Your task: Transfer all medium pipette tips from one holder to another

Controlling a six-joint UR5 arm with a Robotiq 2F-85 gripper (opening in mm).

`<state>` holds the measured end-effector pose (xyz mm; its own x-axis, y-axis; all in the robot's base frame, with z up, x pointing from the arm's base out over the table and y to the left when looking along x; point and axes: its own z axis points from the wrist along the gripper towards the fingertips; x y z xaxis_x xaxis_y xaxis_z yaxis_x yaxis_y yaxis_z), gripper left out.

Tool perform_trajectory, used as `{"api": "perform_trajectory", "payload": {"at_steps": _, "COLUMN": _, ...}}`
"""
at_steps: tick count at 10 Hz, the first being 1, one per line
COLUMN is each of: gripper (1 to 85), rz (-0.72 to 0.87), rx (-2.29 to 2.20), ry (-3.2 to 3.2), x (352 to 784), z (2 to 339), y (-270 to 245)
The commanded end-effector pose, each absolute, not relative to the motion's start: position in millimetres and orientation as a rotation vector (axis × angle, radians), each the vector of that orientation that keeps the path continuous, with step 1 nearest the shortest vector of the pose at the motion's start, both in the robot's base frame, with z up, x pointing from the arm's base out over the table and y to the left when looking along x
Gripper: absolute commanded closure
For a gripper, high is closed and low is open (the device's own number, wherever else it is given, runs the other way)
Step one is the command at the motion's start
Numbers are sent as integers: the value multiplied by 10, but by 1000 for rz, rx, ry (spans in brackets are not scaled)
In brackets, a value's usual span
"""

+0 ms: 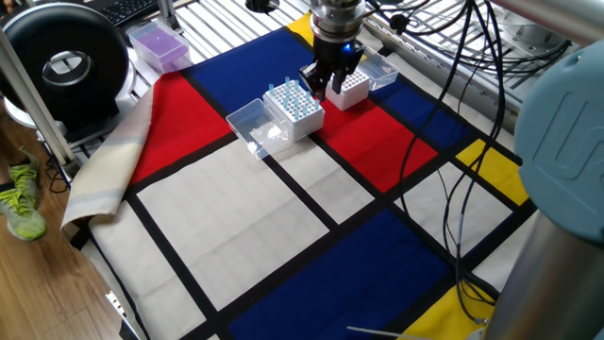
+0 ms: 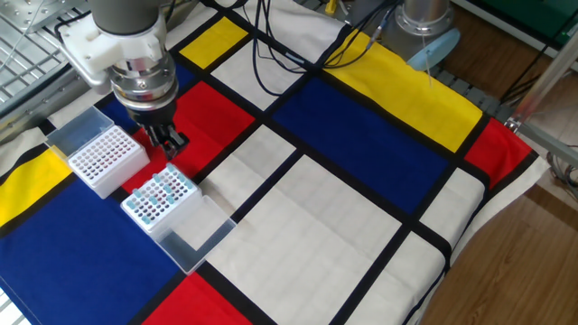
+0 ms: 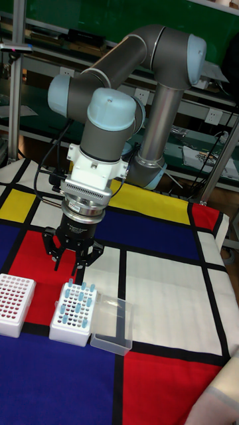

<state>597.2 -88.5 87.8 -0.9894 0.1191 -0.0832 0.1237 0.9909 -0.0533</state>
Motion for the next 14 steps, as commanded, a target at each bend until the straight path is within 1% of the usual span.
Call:
{"api": "perform_trajectory", "payload": {"at_steps": 1, "gripper": 470, "rz": -79, "rx": 198, "ry": 3033, "x": 6084, "z": 870, "y": -841}}
{"api": "perform_trajectory", "payload": {"at_steps": 3, "gripper": 470, "rz": -93, "rx": 202, "ry": 3013, "x": 6165, "z": 783, "y": -847}}
{"api": "perform_trajectory", "payload": {"at_steps": 8, "gripper": 480, "rz": -154, "rx": 251, "ry": 3014, "x": 6160, "z": 817, "y": -815}}
{"api": "perform_trajectory", "payload": {"at_steps": 14, "gripper": 500, "rz": -152, "rx": 283, "ry": 2999, "x": 6156, "z": 789, "y": -761}}
